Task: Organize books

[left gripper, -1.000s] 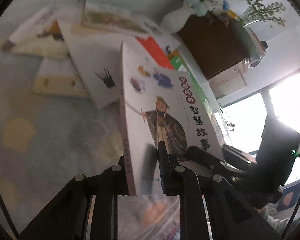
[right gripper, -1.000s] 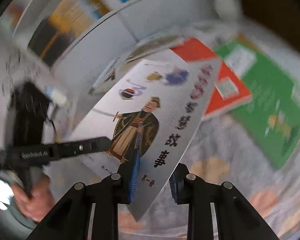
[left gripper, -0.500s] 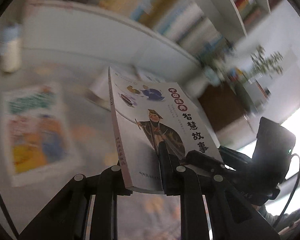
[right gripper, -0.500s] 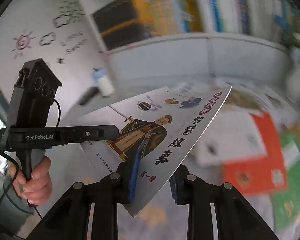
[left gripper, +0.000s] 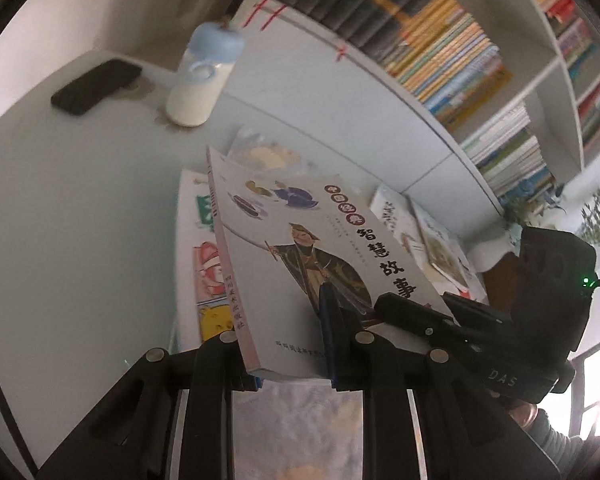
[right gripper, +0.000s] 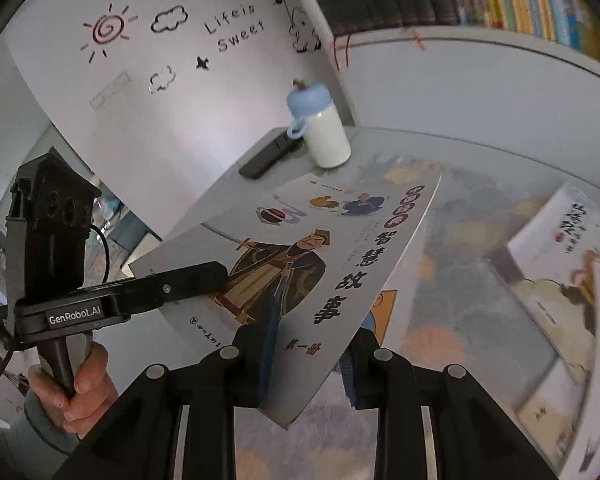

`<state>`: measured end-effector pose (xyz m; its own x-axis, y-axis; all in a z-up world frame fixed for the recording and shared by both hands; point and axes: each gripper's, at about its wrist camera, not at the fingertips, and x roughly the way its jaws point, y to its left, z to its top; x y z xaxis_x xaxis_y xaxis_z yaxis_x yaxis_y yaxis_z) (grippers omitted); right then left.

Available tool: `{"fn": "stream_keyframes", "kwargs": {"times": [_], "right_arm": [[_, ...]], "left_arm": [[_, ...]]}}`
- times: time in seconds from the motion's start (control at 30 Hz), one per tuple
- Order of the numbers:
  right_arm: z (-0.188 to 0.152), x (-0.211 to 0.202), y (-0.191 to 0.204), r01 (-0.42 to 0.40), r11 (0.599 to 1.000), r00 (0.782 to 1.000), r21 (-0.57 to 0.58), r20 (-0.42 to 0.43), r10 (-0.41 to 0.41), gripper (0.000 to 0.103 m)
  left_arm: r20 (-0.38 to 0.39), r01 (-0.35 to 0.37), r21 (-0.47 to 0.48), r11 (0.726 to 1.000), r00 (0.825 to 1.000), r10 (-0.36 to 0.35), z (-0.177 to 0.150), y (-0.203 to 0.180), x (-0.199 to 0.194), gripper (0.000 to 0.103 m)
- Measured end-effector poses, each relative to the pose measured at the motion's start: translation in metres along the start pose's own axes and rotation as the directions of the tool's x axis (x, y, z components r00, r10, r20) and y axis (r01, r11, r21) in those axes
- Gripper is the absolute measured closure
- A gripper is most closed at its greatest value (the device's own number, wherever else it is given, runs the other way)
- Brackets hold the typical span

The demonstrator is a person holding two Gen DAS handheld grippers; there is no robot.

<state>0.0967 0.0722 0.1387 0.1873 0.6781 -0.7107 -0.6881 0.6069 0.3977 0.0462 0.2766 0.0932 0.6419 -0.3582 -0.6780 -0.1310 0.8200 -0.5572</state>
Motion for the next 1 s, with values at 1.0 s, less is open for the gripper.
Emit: {"fn": "stream_keyframes", "kwargs": {"times": [1.0], "right_arm": [[-0.078, -0.007, -0.047, 0.122, 0.959, 0.979, 0.255, -0.190, -0.075, 0.063]], "left_arm": [[-0.104, -0.224, 0.191, 0.956, 0.964, 0.247, -0.062, -0.035, -0.016, 0.074]]}}
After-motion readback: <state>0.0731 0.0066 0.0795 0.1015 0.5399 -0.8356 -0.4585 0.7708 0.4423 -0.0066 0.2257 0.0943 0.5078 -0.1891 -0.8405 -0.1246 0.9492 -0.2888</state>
